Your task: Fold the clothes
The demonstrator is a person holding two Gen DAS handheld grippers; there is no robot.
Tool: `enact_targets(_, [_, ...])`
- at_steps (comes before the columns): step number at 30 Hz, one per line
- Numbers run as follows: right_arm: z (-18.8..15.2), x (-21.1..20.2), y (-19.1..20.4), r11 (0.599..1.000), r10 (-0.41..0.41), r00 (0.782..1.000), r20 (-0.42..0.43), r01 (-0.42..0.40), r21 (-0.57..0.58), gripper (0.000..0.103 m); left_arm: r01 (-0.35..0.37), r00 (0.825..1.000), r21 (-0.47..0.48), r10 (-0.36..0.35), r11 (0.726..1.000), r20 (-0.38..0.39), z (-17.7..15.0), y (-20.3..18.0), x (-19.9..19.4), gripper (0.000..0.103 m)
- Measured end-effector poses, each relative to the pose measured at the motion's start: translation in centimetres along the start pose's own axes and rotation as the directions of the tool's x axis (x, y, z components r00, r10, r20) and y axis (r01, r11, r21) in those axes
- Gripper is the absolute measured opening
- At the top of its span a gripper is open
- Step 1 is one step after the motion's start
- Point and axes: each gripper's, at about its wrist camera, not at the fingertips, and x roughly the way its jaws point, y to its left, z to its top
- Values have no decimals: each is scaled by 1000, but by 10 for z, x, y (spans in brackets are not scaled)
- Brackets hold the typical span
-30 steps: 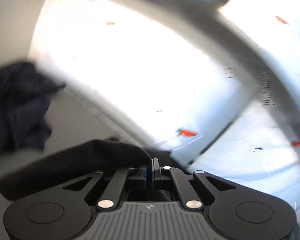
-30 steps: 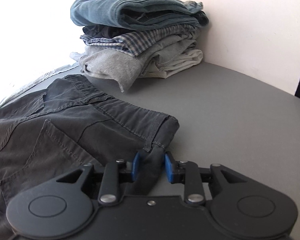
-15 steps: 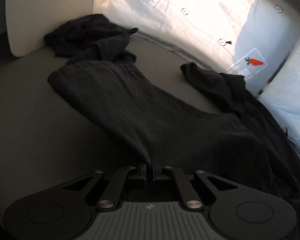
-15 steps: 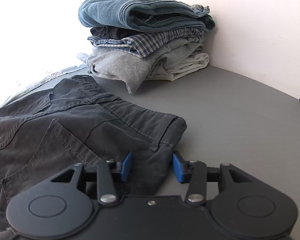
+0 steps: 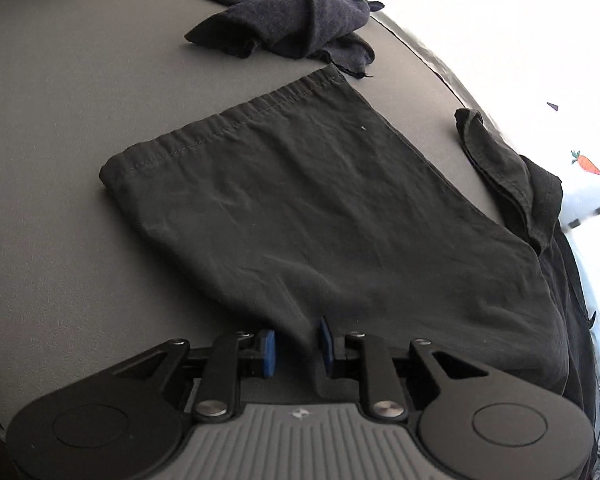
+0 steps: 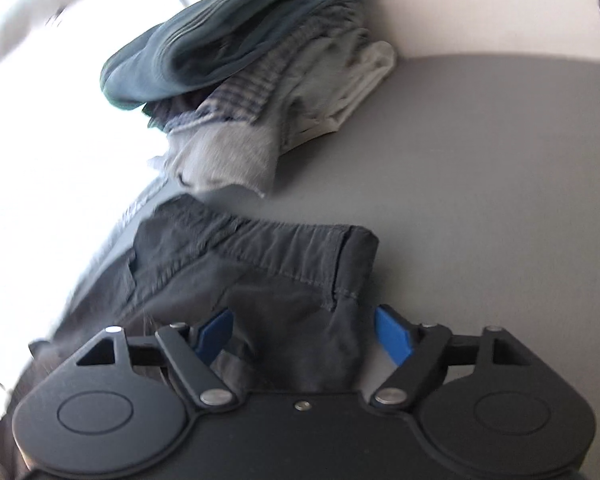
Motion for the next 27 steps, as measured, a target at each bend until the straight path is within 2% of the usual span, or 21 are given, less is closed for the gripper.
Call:
enact_targets(2, [0, 3, 7, 999, -33, 999, -4, 33, -38, 76, 3, 1000, -18, -3, 1000, 5, 1, 2, 2, 25])
enact_targets(3, [-1, 5, 12, 996, -61, 998, -6, 61, -70, 57, 5, 1000, -27, -5, 1000, 9, 2, 2, 3, 24])
enact_targets(4, [0, 7, 17, 988, -112, 994, -12, 110, -112, 26, 7, 1000, -39, -7, 999, 18, 2, 3, 4, 23])
enact_targets(5, [2, 9, 20, 977, -157, 987, -20, 152, -147, 14, 6, 1000, -50, -5, 999, 29, 2, 4, 5, 15])
enact_targets(6, [8, 10, 19, 978, -149, 988, -38, 141, -155, 9, 5, 999, -59, -3, 998, 40, 2, 4, 5, 11])
enact_targets(9, [22, -2, 12, 990, -93, 995, -29, 89, -109, 7, -2, 996, -25, 4, 1000, 84, 6, -1, -1, 5])
enact_targets(12, [36, -26, 17, 989, -25, 999, 42, 30, -143, 6, -14, 986, 10, 12, 1000, 163, 14, -7, -24, 4])
enact_targets(15, [52, -56, 27, 983, 62, 993, 103, -42, -181, 6, 21, 975, 10, -23, 1000, 221, 18, -5, -54, 4])
enact_targets(19, [72, -94, 26, 978, 122, 981, 153, -93, -187, 6, 9, 956, 54, -25, 998, 293, 0, 2, -98, 4])
enact_targets(22, [78, -110, 10, 973, 109, 980, 169, -70, -221, 6, -37, 954, 111, 2, 993, 300, -28, 16, -110, 5])
enact_targets(25, [72, -111, -13, 962, 41, 989, 143, 0, -273, 6, -147, 970, 156, 111, 977, 218, -60, 33, -92, 6])
enact_targets(27, [62, -102, -28, 945, -31, 994, 109, 65, -321, 8, -202, 972, 135, 181, 970, 153, -76, 50, -78, 10])
